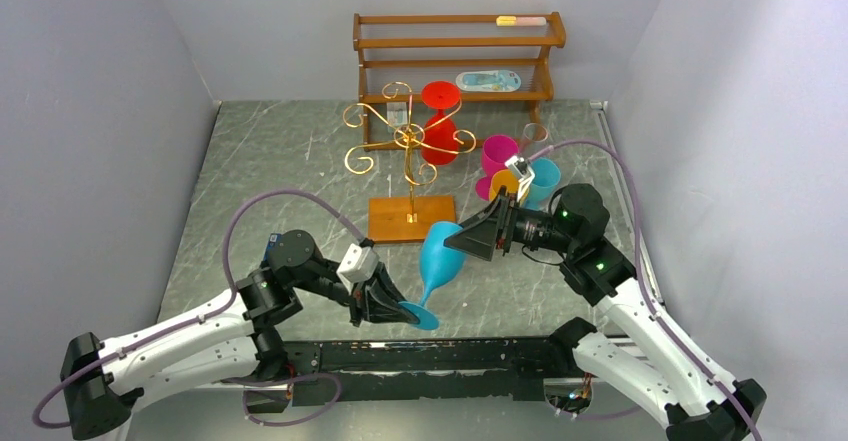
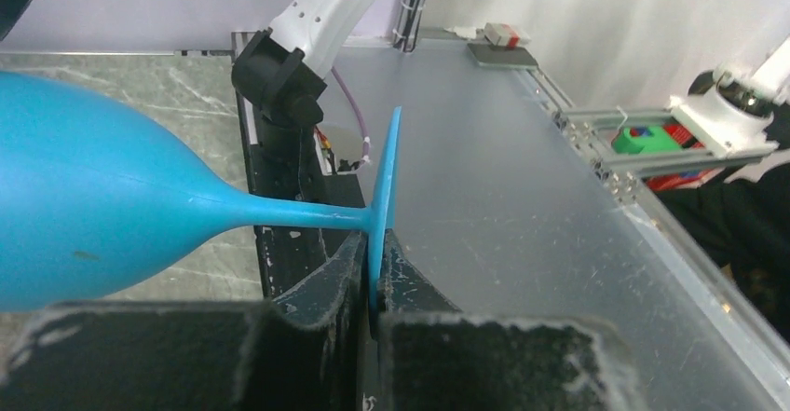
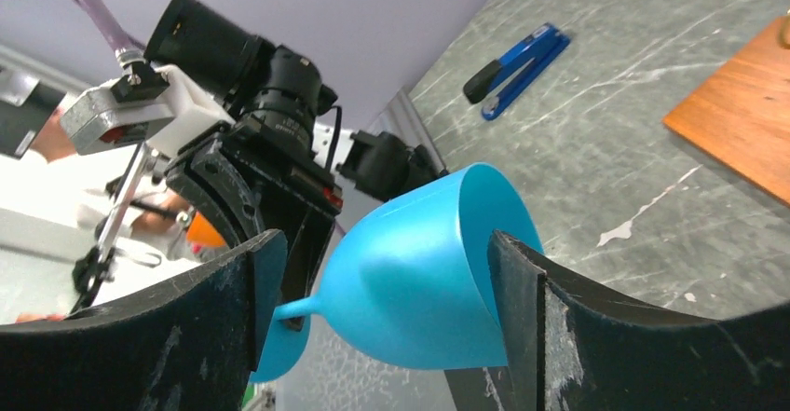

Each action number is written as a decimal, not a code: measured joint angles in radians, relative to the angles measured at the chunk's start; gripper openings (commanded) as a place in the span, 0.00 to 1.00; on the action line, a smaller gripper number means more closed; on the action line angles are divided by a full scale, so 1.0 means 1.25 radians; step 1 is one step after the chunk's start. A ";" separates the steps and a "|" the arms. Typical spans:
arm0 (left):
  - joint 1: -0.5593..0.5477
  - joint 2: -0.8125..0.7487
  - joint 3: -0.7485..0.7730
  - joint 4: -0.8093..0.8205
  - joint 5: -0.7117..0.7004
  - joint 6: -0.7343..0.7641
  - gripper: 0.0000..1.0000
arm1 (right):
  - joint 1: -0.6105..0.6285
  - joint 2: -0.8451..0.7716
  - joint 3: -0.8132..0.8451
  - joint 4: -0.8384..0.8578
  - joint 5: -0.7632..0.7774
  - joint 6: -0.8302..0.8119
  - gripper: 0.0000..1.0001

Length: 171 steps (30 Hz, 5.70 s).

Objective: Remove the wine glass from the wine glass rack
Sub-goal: Place the wine glass at the center of the board.

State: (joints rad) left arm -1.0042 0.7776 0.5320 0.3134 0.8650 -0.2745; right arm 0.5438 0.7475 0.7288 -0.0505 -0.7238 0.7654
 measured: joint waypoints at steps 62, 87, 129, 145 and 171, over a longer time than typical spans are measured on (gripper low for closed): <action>-0.012 0.034 0.196 -0.650 -0.060 0.612 0.06 | -0.006 0.069 -0.091 0.234 -0.216 0.283 0.00; -0.010 0.040 0.265 -0.737 -0.063 0.651 0.05 | 0.000 0.070 0.032 -0.020 -0.148 0.099 0.22; -0.006 -0.025 0.231 -0.565 -0.205 0.463 0.72 | 0.001 0.063 0.127 -0.352 0.128 -0.085 0.00; -0.006 -0.063 0.162 -0.436 -0.390 0.377 0.84 | 0.001 -0.061 0.167 -0.692 0.774 -0.079 0.00; -0.006 -0.124 0.132 -0.392 -0.688 0.291 0.98 | 0.001 0.029 0.045 -0.555 1.111 -0.078 0.00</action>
State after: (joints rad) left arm -1.0115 0.6224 0.6968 -0.1768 0.0051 0.0898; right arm 0.5453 0.7834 0.7856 -0.7437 0.6655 0.6682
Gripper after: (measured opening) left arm 0.979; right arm 0.032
